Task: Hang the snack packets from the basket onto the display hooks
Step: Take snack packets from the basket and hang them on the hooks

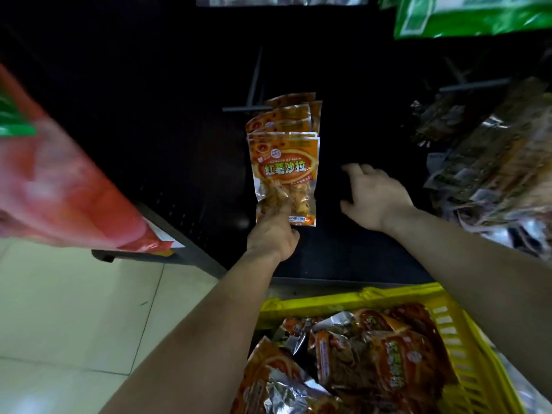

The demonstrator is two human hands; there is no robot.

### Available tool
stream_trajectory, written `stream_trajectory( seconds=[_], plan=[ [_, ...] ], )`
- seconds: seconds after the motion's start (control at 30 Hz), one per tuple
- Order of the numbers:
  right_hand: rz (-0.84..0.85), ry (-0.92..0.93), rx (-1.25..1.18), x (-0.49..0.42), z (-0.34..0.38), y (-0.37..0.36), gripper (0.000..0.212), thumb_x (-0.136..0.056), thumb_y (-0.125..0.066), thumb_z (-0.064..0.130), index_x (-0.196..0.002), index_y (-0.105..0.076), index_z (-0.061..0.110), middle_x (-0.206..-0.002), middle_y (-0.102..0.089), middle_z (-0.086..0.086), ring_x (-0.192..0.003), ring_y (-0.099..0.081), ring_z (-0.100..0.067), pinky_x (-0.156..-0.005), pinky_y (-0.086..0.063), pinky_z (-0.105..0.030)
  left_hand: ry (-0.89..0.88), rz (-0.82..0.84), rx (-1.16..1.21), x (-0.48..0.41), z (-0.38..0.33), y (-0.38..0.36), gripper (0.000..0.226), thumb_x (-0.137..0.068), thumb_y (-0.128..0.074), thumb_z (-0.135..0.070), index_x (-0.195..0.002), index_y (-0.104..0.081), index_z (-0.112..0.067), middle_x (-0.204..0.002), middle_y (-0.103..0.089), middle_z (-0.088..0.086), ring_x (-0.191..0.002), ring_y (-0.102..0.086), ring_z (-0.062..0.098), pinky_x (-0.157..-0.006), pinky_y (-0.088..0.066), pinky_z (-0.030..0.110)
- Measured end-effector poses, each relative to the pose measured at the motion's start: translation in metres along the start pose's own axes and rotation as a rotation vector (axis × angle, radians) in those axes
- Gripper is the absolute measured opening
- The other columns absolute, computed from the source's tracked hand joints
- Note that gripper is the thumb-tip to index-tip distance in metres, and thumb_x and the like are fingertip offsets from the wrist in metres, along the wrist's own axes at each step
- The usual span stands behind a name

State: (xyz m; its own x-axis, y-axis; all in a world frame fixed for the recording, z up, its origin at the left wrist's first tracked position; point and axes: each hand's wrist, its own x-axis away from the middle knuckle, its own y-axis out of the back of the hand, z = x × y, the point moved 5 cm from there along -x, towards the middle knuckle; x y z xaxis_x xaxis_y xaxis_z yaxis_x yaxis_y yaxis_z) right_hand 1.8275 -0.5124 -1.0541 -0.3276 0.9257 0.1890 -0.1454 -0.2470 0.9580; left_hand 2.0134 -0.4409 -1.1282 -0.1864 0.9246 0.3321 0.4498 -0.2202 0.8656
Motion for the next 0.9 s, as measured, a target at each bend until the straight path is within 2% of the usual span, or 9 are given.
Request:
stream_trajectory(
  seconds=[0.27,0.43,0.6,0.77,0.9],
  plan=[
    [0.055,0.003,0.034,0.083,0.006,0.014,0.068,-0.087,-0.060,0.039,-0.148,-0.034,0.023,-0.140,-0.047,-0.008,-0.127,-0.047,-0.033,-0.097,-0.045,-0.044,-0.041,0.008,-0.024,0.078,-0.006,0.037,0.072,-0.093,-0.057,-0.028,-0.152,-0.020,-0.045,-0.151,-0.039,0.005,-0.129,-0.048,0.032,-0.101,-0.047,0.046],
    [0.072,0.039,0.028,0.148,0.014,0.021,0.065,-0.091,-0.058,0.039,-0.149,-0.032,0.024,-0.141,-0.045,-0.007,-0.129,-0.043,-0.033,-0.097,-0.041,-0.045,-0.031,-0.023,-0.049,0.146,0.000,0.049,0.064,-0.093,-0.056,-0.031,-0.152,-0.032,-0.030,-0.138,-0.047,0.009,-0.126,-0.050,0.033,-0.102,-0.045,0.044],
    [0.093,0.066,0.061,0.207,0.012,0.003,0.065,-0.092,-0.058,0.042,-0.148,-0.032,0.025,-0.140,-0.045,-0.006,-0.128,-0.044,-0.032,-0.096,-0.043,-0.046,-0.056,-0.010,-0.017,0.204,0.016,0.027,0.057,-0.093,-0.059,-0.029,-0.146,-0.041,-0.022,-0.133,-0.050,0.010,-0.123,-0.052,0.034,-0.103,-0.044,0.043],
    [0.219,-0.005,0.044,0.242,-0.011,-0.039,0.064,-0.092,-0.056,0.049,-0.146,-0.036,0.023,-0.144,-0.042,-0.010,-0.133,-0.040,-0.037,-0.102,-0.043,-0.050,0.006,0.087,-0.045,0.237,0.035,-0.014,0.059,-0.091,-0.062,-0.034,-0.145,-0.041,-0.025,-0.142,-0.048,0.012,-0.128,-0.050,0.036,-0.103,-0.044,0.046],
    [0.349,-0.045,-0.009,0.254,-0.034,-0.075,0.065,-0.091,-0.055,0.044,-0.149,-0.035,0.022,-0.150,-0.039,-0.013,-0.139,-0.035,-0.036,-0.109,-0.037,-0.048,0.038,0.165,-0.073,0.244,0.049,-0.046,0.059,-0.092,-0.062,-0.038,-0.145,-0.041,-0.024,-0.146,-0.045,0.012,-0.130,-0.048,0.036,-0.104,-0.043,0.044]
  ],
)
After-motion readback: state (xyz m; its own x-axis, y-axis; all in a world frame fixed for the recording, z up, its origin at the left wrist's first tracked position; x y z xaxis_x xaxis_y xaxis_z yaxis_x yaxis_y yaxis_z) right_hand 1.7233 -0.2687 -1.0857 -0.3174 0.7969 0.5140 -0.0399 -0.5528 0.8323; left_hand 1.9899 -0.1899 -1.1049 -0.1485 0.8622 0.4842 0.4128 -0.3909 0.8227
